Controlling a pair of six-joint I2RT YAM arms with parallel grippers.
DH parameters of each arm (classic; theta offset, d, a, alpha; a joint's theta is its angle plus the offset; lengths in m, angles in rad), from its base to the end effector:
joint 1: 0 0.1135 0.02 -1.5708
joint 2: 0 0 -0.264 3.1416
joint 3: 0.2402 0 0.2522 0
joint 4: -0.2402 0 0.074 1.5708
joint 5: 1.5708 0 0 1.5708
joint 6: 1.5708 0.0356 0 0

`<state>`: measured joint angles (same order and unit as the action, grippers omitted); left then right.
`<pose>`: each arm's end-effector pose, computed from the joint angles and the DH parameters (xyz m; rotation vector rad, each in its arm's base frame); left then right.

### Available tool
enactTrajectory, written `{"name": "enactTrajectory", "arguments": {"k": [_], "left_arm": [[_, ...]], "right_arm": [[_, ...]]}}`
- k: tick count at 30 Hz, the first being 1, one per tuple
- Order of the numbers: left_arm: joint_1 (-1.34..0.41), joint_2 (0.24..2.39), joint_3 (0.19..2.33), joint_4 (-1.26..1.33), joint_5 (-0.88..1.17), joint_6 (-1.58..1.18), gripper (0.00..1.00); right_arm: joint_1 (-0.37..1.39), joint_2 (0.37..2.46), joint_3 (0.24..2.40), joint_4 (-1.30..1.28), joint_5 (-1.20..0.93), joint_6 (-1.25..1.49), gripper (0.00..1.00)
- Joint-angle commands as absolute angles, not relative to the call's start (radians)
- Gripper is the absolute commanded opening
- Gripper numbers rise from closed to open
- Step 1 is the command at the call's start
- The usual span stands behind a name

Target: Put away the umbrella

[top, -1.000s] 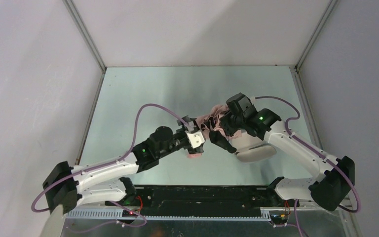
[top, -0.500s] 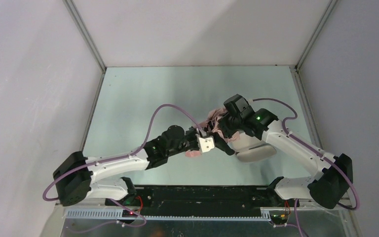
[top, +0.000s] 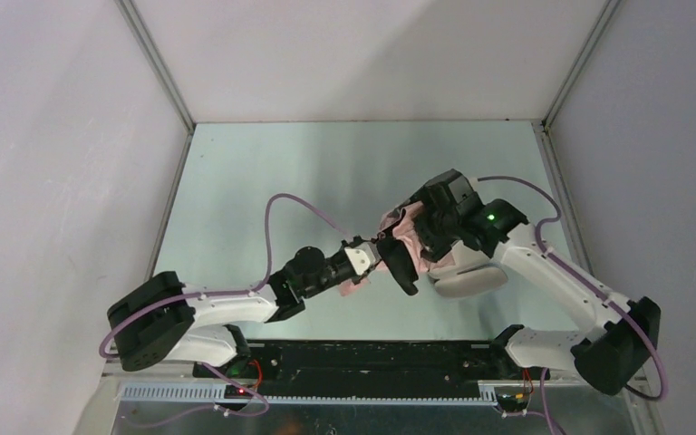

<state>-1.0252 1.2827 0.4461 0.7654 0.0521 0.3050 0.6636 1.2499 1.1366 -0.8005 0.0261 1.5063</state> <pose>0.1349 -0.2257 0.2172 1.0656 1.2928 -0.5904 0.2005 0.1556 0.3092 1.1160 2.4605 0.7978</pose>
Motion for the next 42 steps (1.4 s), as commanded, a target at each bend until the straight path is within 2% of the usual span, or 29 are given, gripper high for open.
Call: {"name": "enactTrajectory", "arguments": {"k": [1, 5, 13, 23, 30, 35, 42], "left_arm": [[-0.986, 1.285, 0.428, 1.097, 0.027, 0.13, 0.0], [-0.929, 1.28, 0.392, 1.199, 0.045, 0.045, 0.0], [-0.947, 1.299, 0.411, 1.169, 0.138, 0.151, 0.0], [-1.014, 1.359, 0.606, 0.718, 0.1, 0.361, 0.0], [-0.987, 1.468, 0.739, 0.528, 0.111, 0.291, 0.0], [-0.932, 1.503, 0.763, 0.565, 0.175, 0.157, 0.0], [-0.928, 1.485, 0.743, 0.555, 0.141, 0.163, 0.0]], "right_arm": [[0.628, 1.139, 1.177, -0.796, 0.081, 1.476, 0.99], [0.578, 1.088, 1.177, -0.808, 0.06, 1.444, 1.0], [0.523, 1.079, 1.185, -0.719, -0.039, 1.413, 0.99], [0.632, 1.206, 1.284, -0.72, -0.074, 1.411, 1.0], [0.654, 1.197, 1.5, -0.841, 0.029, 1.265, 1.0], [0.707, 1.259, 1.73, -1.028, 0.161, 1.158, 0.99], [0.663, 1.206, 1.751, -1.035, 0.183, 1.107, 0.99]]}}
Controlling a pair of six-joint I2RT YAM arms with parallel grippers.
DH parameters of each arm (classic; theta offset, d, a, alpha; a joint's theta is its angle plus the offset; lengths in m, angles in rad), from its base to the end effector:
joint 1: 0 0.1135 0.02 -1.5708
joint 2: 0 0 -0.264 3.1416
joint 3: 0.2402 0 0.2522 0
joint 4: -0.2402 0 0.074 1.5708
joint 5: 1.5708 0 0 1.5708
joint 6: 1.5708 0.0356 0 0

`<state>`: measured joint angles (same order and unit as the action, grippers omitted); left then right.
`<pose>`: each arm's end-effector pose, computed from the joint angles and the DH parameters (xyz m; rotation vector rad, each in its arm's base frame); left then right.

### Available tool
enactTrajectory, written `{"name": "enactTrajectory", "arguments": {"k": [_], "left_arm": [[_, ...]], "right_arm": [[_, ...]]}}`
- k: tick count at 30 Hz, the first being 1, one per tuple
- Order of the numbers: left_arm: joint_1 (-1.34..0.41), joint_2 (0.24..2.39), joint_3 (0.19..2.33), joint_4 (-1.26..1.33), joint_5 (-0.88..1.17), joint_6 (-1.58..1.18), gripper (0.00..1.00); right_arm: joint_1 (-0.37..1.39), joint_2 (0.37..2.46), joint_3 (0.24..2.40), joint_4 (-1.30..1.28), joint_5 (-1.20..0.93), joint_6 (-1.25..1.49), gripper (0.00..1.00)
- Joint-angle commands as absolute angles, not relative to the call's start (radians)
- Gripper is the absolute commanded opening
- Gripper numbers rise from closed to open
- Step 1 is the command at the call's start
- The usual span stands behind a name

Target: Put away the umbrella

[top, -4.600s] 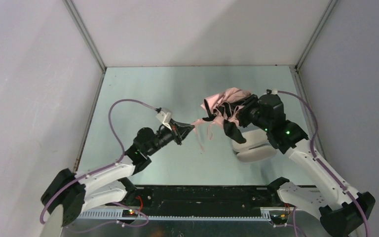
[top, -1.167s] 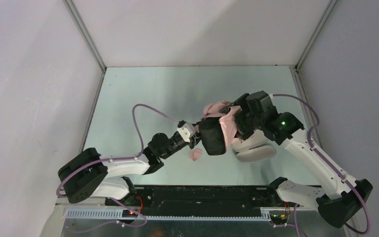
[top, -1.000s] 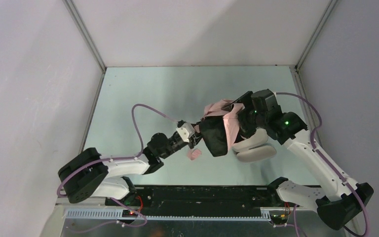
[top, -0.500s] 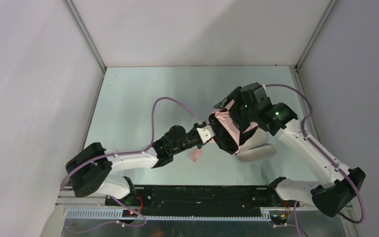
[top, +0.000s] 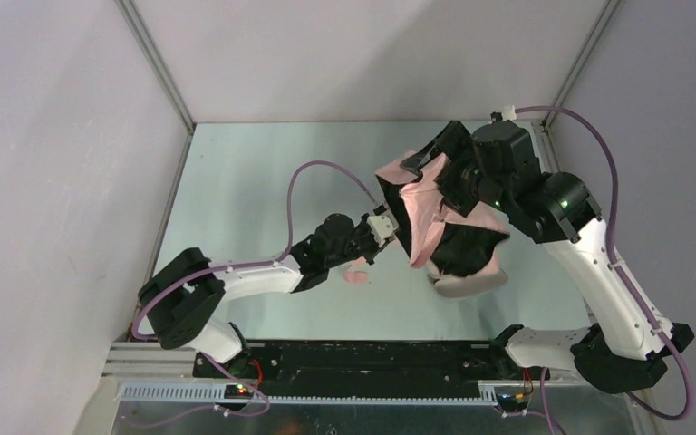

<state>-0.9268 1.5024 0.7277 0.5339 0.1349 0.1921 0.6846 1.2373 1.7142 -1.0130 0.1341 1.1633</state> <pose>0.1914 -0.2629 0.2223 1.0673 1.5193 -0.6390 0.1716 0.1339 0.4729 0.6177 2.1683 0.9318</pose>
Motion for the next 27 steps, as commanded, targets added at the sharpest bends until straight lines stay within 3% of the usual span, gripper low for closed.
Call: {"name": "enactTrajectory", "arguments": {"k": [1, 7, 13, 21, 27], "left_arm": [[-0.928, 1.479, 0.735, 0.557, 0.14, 0.16, 0.0], [-0.929, 1.415, 0.709, 0.568, 0.141, 0.146, 0.0], [-0.951, 1.35, 0.697, 0.571, 0.145, 0.159, 0.0], [-0.964, 1.405, 0.73, 0.59, 0.188, 0.095, 0.0], [-1.014, 1.474, 0.791, 0.483, 0.124, 0.151, 0.0]], "right_arm": [[0.658, 1.201, 1.753, -1.034, 0.186, 1.102, 0.99], [0.581, 1.131, 1.662, -0.983, 0.167, 1.076, 0.99], [0.515, 1.013, 1.346, -0.712, -0.02, 0.993, 1.0], [0.504, 1.014, 1.333, -0.655, -0.059, 0.643, 1.0], [0.429, 0.994, 1.347, -0.497, -0.207, 0.623, 0.99]]}}
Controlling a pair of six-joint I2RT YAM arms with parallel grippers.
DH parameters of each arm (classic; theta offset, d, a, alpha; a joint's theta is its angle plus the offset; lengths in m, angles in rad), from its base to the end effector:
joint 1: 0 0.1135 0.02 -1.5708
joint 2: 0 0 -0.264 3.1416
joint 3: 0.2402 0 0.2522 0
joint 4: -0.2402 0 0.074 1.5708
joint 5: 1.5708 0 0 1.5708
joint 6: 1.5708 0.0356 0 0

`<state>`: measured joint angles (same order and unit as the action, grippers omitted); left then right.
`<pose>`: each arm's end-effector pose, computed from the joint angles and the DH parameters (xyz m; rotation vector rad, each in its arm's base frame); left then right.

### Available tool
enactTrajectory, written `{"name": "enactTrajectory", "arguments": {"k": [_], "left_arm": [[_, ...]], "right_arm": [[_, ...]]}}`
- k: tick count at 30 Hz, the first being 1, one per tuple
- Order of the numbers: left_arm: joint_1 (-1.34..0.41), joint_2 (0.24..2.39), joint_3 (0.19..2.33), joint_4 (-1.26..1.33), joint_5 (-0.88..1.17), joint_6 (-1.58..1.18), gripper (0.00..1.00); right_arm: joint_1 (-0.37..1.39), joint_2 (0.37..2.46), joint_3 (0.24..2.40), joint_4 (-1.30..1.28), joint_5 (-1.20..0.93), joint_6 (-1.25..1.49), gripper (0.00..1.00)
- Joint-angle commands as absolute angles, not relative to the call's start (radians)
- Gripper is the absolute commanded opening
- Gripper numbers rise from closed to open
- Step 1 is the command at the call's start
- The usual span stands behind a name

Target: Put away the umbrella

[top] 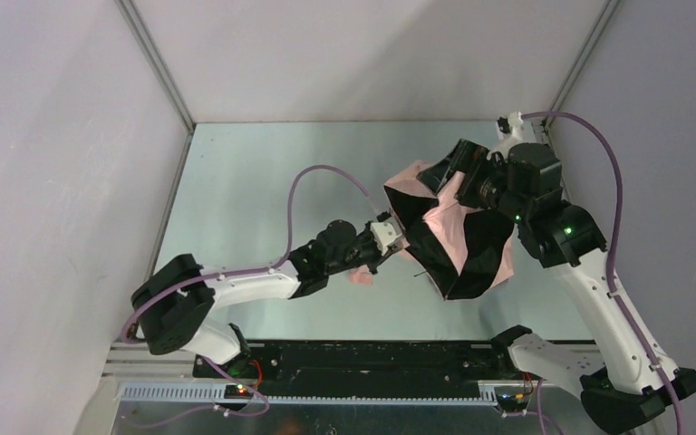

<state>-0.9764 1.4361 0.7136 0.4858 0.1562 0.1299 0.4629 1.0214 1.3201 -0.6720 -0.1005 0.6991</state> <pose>0.1713 -0.2633 0.2325 1.0771 1.5258 -0.7359 0.1778 0.0927 0.4282 0.1710 2.0359 0.8505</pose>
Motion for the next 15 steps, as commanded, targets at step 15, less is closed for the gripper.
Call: {"name": "enactTrajectory", "arguments": {"k": [15], "left_arm": [[-1.018, 1.655, 0.809, 0.527, 0.102, 0.039, 0.0]], "right_arm": [[0.318, 1.059, 1.692, -0.698, -0.214, 0.62, 0.99]]}}
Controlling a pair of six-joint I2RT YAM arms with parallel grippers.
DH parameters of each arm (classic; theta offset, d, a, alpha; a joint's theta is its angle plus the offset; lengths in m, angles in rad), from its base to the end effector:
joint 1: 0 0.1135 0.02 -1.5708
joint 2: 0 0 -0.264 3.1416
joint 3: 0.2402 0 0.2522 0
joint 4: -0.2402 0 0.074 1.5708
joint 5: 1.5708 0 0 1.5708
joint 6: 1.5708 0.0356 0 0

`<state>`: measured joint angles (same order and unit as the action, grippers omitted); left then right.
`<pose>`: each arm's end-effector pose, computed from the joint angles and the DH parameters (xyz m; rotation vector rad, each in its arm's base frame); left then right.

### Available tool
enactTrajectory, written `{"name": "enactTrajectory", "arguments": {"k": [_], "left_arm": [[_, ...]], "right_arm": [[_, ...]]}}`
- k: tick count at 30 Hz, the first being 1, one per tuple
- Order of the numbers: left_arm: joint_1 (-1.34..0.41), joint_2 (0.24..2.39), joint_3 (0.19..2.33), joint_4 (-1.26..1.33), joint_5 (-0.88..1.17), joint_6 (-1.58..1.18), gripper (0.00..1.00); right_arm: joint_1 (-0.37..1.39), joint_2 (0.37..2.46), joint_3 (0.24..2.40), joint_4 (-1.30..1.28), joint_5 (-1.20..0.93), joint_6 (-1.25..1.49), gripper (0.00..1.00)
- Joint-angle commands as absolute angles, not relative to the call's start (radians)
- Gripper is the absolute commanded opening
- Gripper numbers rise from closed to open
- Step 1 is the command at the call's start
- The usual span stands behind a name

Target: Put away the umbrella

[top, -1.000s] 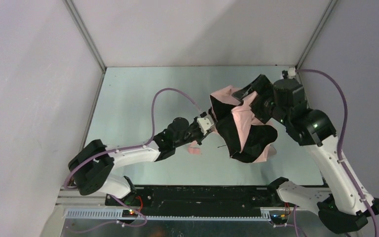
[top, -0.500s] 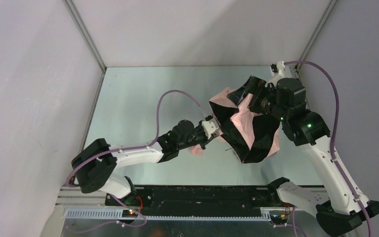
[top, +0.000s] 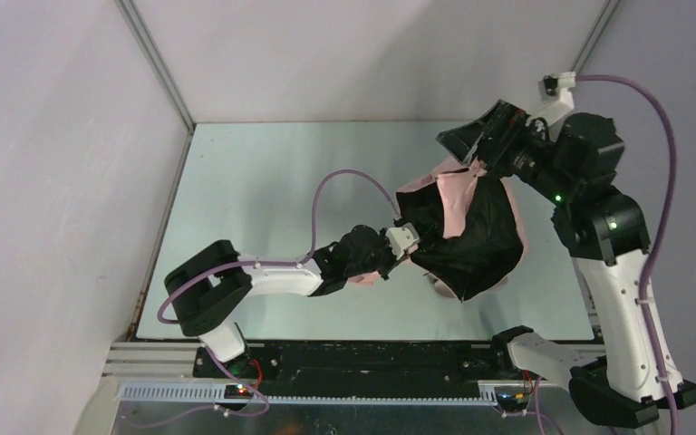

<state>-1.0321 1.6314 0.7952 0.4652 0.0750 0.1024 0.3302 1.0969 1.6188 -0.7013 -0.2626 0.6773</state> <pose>0.1756 -0.2990 0.1957 1.1197 1.6617 -0.6814 0.1754 0.0699 0.5032 0.1175 1.8414 0.9513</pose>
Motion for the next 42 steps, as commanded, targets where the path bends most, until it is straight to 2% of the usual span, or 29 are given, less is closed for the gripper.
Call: {"name": "enactTrajectory", "arguments": {"k": [1, 8, 11, 14, 20, 23, 25, 30, 35, 38, 39, 42], "left_arm": [[-1.015, 1.656, 0.806, 0.529, 0.1, 0.024, 0.0], [-0.946, 1.623, 0.755, 0.595, 0.133, -0.082, 0.0], [-0.918, 1.617, 0.734, 0.647, 0.169, -0.132, 0.0], [-0.911, 1.574, 0.685, 0.704, 0.117, -0.145, 0.0], [-0.876, 1.458, 0.616, 0.677, -0.039, -0.15, 0.0], [-0.853, 1.411, 0.575, 0.672, -0.051, -0.136, 0.0], [-0.848, 1.386, 0.565, 0.675, -0.031, -0.116, 0.0], [-0.796, 1.332, 0.528, 0.738, 0.102, -0.185, 0.0], [-0.764, 1.281, 0.506, 0.728, 0.134, -0.177, 0.0], [-0.761, 1.283, 0.511, 0.71, 0.158, -0.157, 0.0], [-0.761, 1.29, 0.513, 0.709, 0.166, -0.154, 0.0], [-0.761, 1.307, 0.517, 0.698, 0.178, -0.153, 0.0]], "right_arm": [[0.314, 1.053, 1.675, -0.684, -0.219, 0.62, 0.99], [0.295, 0.998, 1.624, -0.667, -0.248, 0.621, 0.99], [0.288, 0.961, 1.611, -0.679, -0.178, 0.581, 1.0], [0.281, 0.899, 1.575, -0.657, -0.09, 0.55, 0.99], [0.276, 0.747, 1.331, -0.502, 0.058, 0.537, 1.0], [0.274, 0.737, 1.293, -0.498, 0.066, 0.547, 1.0], [0.274, 0.759, 1.291, -0.549, 0.048, 0.55, 0.99], [0.247, 0.791, 1.278, -0.693, 0.163, 0.551, 0.99], [0.12, 0.789, 1.181, -0.7, 0.232, 0.562, 1.0], [-0.011, 0.838, 1.122, -0.632, 0.111, 0.592, 0.99], [-0.042, 0.856, 1.101, -0.587, -0.013, 0.607, 1.0], [-0.106, 0.988, 1.084, -0.496, -0.203, 0.556, 0.99]]}}
